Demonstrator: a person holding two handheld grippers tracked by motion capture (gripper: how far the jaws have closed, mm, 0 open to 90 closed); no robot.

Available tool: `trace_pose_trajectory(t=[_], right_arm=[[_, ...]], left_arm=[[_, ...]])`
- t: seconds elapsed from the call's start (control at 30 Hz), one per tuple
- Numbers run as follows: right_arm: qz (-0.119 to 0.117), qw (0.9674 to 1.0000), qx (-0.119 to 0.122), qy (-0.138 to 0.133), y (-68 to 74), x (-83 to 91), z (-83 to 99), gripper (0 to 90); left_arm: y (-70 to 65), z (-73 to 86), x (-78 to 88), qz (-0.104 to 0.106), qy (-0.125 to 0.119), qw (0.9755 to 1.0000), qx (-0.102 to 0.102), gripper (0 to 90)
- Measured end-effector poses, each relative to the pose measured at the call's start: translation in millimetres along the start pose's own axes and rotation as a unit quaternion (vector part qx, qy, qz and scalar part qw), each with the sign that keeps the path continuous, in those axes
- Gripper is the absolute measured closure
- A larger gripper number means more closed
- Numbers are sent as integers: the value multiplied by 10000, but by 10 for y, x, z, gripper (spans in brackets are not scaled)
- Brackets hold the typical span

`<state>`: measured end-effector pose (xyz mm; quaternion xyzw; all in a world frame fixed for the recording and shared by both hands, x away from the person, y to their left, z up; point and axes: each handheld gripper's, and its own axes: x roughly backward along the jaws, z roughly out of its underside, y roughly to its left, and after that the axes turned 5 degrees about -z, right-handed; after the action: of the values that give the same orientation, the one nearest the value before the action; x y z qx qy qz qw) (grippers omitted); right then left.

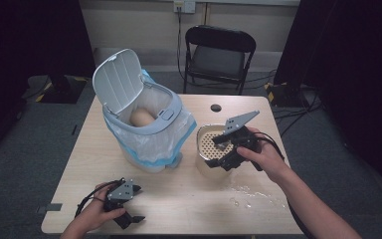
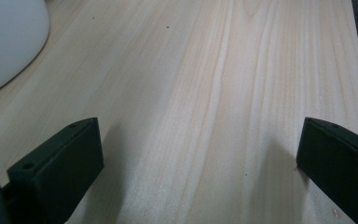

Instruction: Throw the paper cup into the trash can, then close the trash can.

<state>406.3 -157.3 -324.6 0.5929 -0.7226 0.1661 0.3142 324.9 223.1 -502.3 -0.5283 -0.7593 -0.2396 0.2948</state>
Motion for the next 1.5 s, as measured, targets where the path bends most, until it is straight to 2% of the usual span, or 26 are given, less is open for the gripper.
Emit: trace_pose_trajectory(t=[0.5, 0.63, 0.83, 1.0, 1.2, 1.5], right_arm=[[-213, 9997, -102, -14, 114, -168, 314, 144], [-178, 9998, -83, 16, 137, -213, 390, 144], [-256, 9997, -24, -16, 199, -270, 486, 145], [-386, 9992, -36, 48, 254, -297, 567, 145], [-433, 9990, -32, 108, 308, -335, 676, 145], [-558, 9982, -83, 216, 392, -472, 928, 145]], left_arm=[[2, -1, 2, 13, 10, 10000, -4, 0], [0, 0, -1, -1, -6, 10000, 2, 0], [0, 0, 1, 2, 3, 10000, -3, 0], [2, -1, 2, 14, 8, 10000, -5, 0], [3, 0, 1, 34, -5, 10000, 1, 0], [2, -1, 2, 14, 10, 10000, -4, 0]])
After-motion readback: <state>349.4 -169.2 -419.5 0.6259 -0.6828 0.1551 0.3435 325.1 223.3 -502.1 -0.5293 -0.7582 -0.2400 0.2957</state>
